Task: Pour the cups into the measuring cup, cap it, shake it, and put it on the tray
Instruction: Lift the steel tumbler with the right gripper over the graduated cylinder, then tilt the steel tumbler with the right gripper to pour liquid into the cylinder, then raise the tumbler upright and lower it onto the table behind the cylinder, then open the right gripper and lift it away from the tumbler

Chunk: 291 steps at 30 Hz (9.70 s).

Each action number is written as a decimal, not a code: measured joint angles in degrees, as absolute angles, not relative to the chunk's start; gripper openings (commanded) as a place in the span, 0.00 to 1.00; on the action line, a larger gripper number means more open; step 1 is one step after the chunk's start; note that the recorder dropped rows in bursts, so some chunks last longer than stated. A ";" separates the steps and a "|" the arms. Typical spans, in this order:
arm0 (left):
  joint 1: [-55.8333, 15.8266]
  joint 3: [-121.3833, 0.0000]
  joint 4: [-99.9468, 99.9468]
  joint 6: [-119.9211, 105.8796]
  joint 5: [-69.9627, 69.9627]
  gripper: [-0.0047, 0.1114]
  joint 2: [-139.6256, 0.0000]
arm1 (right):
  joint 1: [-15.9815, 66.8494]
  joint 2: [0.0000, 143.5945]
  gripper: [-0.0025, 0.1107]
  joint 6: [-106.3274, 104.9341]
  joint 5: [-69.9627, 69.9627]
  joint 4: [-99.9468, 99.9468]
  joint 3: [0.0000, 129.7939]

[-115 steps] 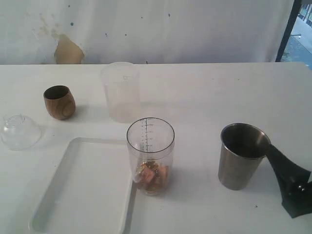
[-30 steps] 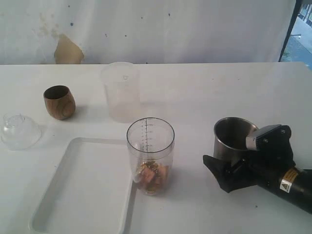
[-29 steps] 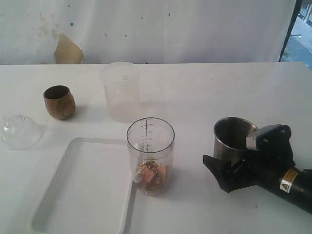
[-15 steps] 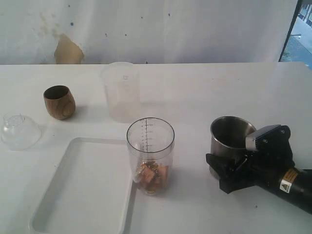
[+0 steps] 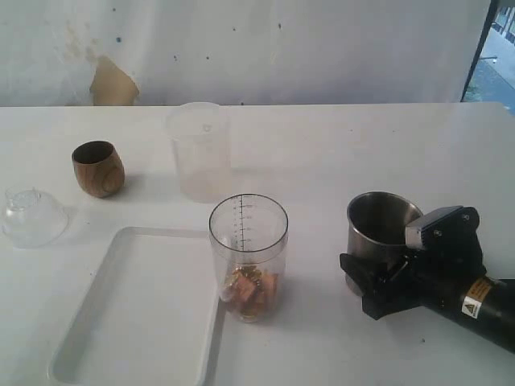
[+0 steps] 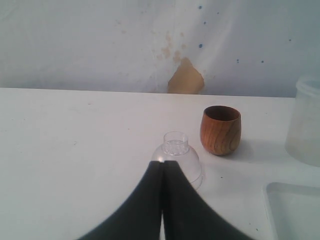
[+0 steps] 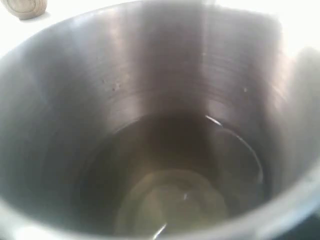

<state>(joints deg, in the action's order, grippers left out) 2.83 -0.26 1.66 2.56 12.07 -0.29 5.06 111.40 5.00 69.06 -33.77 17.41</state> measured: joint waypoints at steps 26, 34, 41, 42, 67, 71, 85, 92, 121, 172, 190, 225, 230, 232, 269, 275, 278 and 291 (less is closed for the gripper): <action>2.83 -0.26 1.66 2.56 12.07 0.04 -0.29 | 9.53 92.70 0.02 26.02 50.05 -42.40 32.17; 2.83 -0.26 1.66 2.56 12.07 0.04 -0.29 | 17.75 92.29 0.02 28.41 38.01 -45.63 42.75; 2.83 -0.26 1.66 2.56 12.07 0.04 -0.29 | 21.35 92.45 0.02 22.50 36.04 -47.88 44.96; 2.83 -0.26 1.66 2.56 12.07 0.04 -0.29 | 21.35 92.81 0.02 21.65 36.04 -47.91 44.96; 2.83 -0.26 1.66 2.56 12.07 0.04 -0.29 | 21.35 97.95 0.02 -5.67 39.76 -48.25 45.43; 2.83 -0.26 1.66 2.56 12.07 0.04 -0.29 | 21.35 97.95 0.02 -8.01 40.74 -48.37 45.43; 2.83 -0.26 1.66 2.56 12.07 0.04 -0.29 | 21.35 97.95 0.02 -16.30 42.09 -48.98 45.43; 2.83 -0.26 1.66 2.56 12.07 0.04 -0.29 | 21.35 97.95 0.02 -21.23 42.19 -48.98 45.43; 2.83 -0.26 1.66 2.56 12.07 0.04 -0.29 | 21.35 97.95 0.02 -34.06 45.69 -48.98 45.52; 2.83 -0.26 1.66 2.56 12.07 0.04 -0.29 | 21.35 97.95 0.02 -46.99 45.97 -36.89 45.52; 2.83 -0.26 1.66 2.56 12.07 0.04 -0.29 | 21.35 99.43 0.02 -5.84 41.25 -25.21 45.52; 2.83 -0.26 1.66 2.56 12.07 0.04 -0.29 | 11.91 127.01 0.02 27.86 48.71 -48.46 64.12; 2.83 -0.26 1.66 2.56 12.07 0.04 -0.29 | 11.91 129.34 0.02 29.77 51.74 -50.42 65.10; 2.83 -0.26 1.66 2.56 12.07 0.04 -0.29 | 11.91 129.58 0.02 29.77 52.02 -50.52 65.23; 2.83 -0.26 1.66 2.56 12.07 0.04 -0.29 | 11.66 125.03 0.83 30.65 46.60 -54.70 65.55; 2.83 -0.26 1.66 2.56 12.07 0.04 -0.29 | 11.66 125.03 0.85 31.62 46.37 -59.44 65.55; 2.83 -0.26 1.66 2.56 12.07 0.04 -0.29 | 11.66 125.03 0.95 31.84 46.37 -59.43 65.55; 2.83 -0.26 1.66 2.56 12.07 0.04 -0.29 | 11.66 124.08 0.95 34.33 45.16 -61.91 65.55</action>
